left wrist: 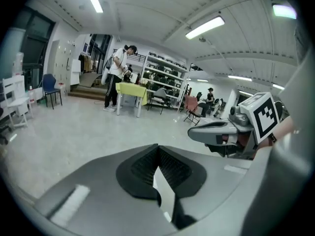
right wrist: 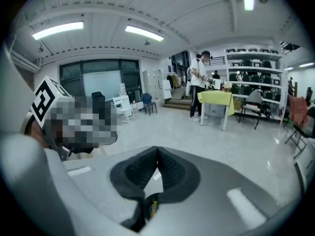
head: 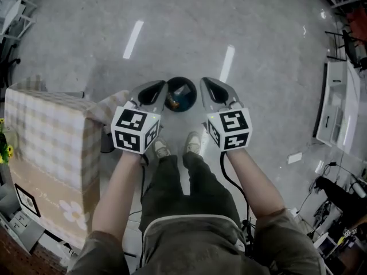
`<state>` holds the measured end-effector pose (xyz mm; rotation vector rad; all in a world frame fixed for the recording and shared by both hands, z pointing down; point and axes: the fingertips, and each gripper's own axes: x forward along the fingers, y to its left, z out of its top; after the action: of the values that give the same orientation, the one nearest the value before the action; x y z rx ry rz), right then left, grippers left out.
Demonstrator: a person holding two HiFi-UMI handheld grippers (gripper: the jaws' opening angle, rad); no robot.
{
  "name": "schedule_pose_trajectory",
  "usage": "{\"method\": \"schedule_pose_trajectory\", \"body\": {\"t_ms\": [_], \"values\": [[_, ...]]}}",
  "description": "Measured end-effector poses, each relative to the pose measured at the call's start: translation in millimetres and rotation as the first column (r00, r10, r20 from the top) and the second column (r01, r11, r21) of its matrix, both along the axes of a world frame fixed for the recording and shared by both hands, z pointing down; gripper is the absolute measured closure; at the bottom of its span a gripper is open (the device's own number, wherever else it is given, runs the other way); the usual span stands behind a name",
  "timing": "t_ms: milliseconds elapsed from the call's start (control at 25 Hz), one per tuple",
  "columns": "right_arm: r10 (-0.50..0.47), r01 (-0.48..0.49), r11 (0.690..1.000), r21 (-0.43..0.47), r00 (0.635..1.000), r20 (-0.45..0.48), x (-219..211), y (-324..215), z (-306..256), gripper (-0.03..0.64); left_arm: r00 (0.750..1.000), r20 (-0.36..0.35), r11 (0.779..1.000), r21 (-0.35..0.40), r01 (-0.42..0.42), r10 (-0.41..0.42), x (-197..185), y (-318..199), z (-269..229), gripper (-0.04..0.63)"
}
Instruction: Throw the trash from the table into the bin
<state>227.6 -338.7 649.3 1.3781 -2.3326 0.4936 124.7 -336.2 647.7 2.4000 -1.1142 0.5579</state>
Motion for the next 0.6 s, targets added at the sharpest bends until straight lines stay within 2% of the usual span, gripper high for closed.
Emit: {"method": "schedule_pose_trajectory", "body": {"t_ms": [280, 400, 600], "values": [[-0.074, 0.07, 0.984, 0.164, 0.997, 0.017, -21, 32, -175, 0.614, 0.998, -0.062, 0.982, 0.185, 0.041, -0.03, -17, 16, -175, 0.589], [-0.108, 0.1, 0.963, 0.249, 0.994, 0.019, -28, 51, -242, 0.614, 0.997, -0.073, 0.961, 0.272, 0.052, -0.034, -23, 31, -243, 0.589], [-0.158, 0.145, 0.911, 0.385, 0.987, 0.002, -37, 82, -331, 0.614, 0.995, -0.091, 0.914, 0.399, 0.068, -0.034, -32, 59, -329, 0.589]]}}
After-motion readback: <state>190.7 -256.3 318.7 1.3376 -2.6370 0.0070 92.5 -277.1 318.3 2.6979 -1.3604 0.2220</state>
